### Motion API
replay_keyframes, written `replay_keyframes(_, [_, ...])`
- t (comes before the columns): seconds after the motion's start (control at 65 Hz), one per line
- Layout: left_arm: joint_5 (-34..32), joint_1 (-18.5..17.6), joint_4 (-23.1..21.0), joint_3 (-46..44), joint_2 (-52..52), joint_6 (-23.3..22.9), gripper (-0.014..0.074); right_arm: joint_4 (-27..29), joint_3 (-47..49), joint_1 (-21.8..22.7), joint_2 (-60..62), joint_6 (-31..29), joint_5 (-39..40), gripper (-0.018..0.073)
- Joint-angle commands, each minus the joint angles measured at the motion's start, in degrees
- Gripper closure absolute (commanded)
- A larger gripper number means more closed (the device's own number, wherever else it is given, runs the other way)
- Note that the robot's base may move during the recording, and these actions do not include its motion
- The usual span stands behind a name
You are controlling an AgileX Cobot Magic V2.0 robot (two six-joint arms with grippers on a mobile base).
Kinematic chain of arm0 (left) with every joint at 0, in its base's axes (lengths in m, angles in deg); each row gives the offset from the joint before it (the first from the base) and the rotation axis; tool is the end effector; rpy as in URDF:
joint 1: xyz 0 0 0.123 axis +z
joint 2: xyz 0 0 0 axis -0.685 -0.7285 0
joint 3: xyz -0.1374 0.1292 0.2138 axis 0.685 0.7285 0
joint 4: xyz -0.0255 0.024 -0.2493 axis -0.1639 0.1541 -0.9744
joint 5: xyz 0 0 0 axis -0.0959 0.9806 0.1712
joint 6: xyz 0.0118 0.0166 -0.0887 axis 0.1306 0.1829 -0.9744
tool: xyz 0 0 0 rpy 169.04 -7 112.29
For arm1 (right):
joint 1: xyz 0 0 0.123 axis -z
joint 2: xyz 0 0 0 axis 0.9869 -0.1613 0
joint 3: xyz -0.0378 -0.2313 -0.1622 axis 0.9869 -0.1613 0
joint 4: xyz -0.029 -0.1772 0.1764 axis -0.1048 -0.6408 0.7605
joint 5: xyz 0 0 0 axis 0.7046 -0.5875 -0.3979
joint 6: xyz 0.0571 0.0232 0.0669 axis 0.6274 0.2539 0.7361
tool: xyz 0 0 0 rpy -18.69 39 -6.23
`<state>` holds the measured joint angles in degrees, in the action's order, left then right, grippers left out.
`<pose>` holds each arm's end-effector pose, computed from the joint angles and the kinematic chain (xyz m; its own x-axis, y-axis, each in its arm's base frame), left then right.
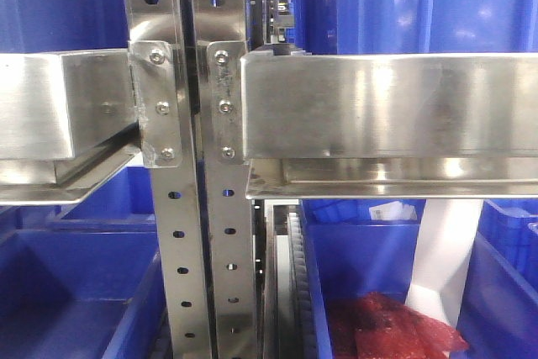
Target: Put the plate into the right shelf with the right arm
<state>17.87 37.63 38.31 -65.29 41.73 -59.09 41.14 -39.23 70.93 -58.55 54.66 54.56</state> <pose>0.0561 -0.0058 0.2015 0.0603 0.0449 -0.9972 0.0978 0.9939 0.0506 0.0250 0.0059 0.4183 0.2815 0.0533 -0.9581 -0.1866 0.9824 -0.0001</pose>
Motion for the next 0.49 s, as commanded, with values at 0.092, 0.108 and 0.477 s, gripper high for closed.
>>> replay_keyframes(0.092, [-4.7, -0.07, -0.12, 0.48, 0.6, -0.14, 0.0643, 0.5, 19.19, 0.16, -15.34, 0.05, -2.34, 0.0505])
replay_keyframes(0.108, [-4.7, -0.07, -0.12, 0.48, 0.6, -0.14, 0.0643, 0.44, 20.54, 0.16, -16.6, 0.05, -2.99, 0.0505])
replay_keyframes(0.477, [-4.7, -0.07, -0.12, 0.48, 0.6, -0.14, 0.0643, -8.99, 42.43, 0.16, -41.26, 0.05, -16.61, 0.0505])
